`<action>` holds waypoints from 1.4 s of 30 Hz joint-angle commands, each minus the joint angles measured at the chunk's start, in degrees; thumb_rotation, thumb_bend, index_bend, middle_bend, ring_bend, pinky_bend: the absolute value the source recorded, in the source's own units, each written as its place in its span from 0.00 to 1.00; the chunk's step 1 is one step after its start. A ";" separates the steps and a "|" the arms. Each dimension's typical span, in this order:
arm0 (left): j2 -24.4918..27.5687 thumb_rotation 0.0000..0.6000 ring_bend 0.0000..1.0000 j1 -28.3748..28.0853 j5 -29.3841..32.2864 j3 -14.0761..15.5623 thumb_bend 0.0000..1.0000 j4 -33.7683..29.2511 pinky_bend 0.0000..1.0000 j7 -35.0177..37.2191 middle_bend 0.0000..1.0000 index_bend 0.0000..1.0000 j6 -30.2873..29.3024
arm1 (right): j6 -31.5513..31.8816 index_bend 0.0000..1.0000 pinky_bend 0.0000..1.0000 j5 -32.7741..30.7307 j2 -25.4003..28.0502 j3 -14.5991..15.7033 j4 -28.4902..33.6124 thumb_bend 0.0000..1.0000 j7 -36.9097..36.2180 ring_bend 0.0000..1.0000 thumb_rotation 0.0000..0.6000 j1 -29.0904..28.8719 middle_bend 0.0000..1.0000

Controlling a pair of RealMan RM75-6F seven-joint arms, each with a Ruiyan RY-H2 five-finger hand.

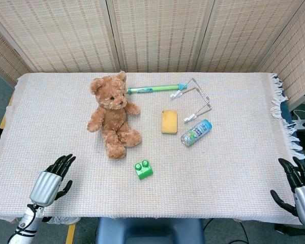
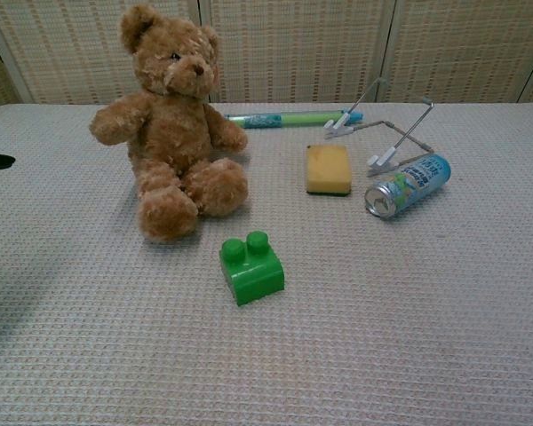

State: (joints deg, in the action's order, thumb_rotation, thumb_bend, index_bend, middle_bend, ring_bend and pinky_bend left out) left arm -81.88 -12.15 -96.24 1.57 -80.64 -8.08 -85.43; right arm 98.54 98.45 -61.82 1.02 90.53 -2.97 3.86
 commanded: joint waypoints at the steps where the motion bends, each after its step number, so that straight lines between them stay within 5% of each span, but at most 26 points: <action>1: -0.03 1.00 0.09 0.06 -0.05 0.09 0.42 0.15 0.38 -0.13 0.05 0.01 0.20 | -0.19 0.00 0.23 -0.04 0.02 0.03 0.08 0.16 -0.19 0.00 1.00 -0.04 0.12; 12: -3.00 1.00 0.09 -0.42 3.26 -2.29 0.42 0.34 0.39 -2.01 0.08 0.01 1.59 | -1.44 0.00 0.23 0.80 -0.03 0.63 0.52 0.16 -0.86 0.00 1.00 -0.51 0.12; 19: -8.73 1.00 0.14 -3.43 9.77 -9.07 0.42 0.51 0.39 -5.27 0.13 0.03 3.87 | -1.71 0.00 0.23 1.69 -0.59 0.83 -0.27 0.16 -1.73 0.00 1.00 -0.96 0.12; 33: -21.03 1.00 0.19 -13.28 32.72 -24.94 0.42 -0.51 0.40 -18.04 0.17 0.07 10.36 | -2.50 0.00 0.23 1.45 0.63 0.88 -0.28 0.16 -4.32 0.00 1.00 -1.68 0.12; 42: -26.23 1.00 0.21 -19.15 41.31 -30.66 0.42 1.91 0.41 -22.32 0.19 0.10 10.28 | -2.45 0.00 0.23 1.07 1.03 0.80 -0.22 0.16 -5.22 0.00 1.00 -1.73 0.12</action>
State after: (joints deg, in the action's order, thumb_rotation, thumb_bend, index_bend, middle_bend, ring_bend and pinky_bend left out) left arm -107.34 -30.37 -56.02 -28.16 -78.95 -29.76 -75.20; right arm 96.10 99.53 -60.80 1.81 90.30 -8.17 2.13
